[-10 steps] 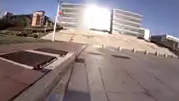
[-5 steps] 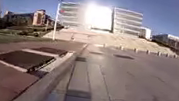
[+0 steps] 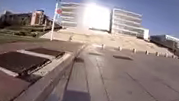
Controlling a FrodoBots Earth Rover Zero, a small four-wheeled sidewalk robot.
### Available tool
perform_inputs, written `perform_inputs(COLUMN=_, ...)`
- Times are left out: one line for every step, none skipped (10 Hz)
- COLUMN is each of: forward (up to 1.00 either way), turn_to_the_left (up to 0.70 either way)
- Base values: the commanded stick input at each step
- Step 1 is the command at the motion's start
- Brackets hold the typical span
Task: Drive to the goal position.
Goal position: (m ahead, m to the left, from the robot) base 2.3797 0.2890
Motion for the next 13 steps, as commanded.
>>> perform_inputs(forward=0.70, turn_to_the_left=-0.13)
perform_inputs(forward=0.70, turn_to_the_left=-0.12)
perform_inputs(forward=0.70, turn_to_the_left=-0.11)
perform_inputs(forward=0.70, turn_to_the_left=-0.01)
perform_inputs(forward=0.70, turn_to_the_left=0.00)
perform_inputs(forward=0.70, turn_to_the_left=0.00)
perform_inputs(forward=0.70, turn_to_the_left=0.00)
perform_inputs(forward=0.70, turn_to_the_left=0.00)
perform_inputs(forward=0.70, turn_to_the_left=0.00)
perform_inputs(forward=0.70, turn_to_the_left=0.00)
perform_inputs(forward=0.70, turn_to_the_left=0.00)
perform_inputs(forward=0.70, turn_to_the_left=0.00)
perform_inputs(forward=0.70, turn_to_the_left=0.00)
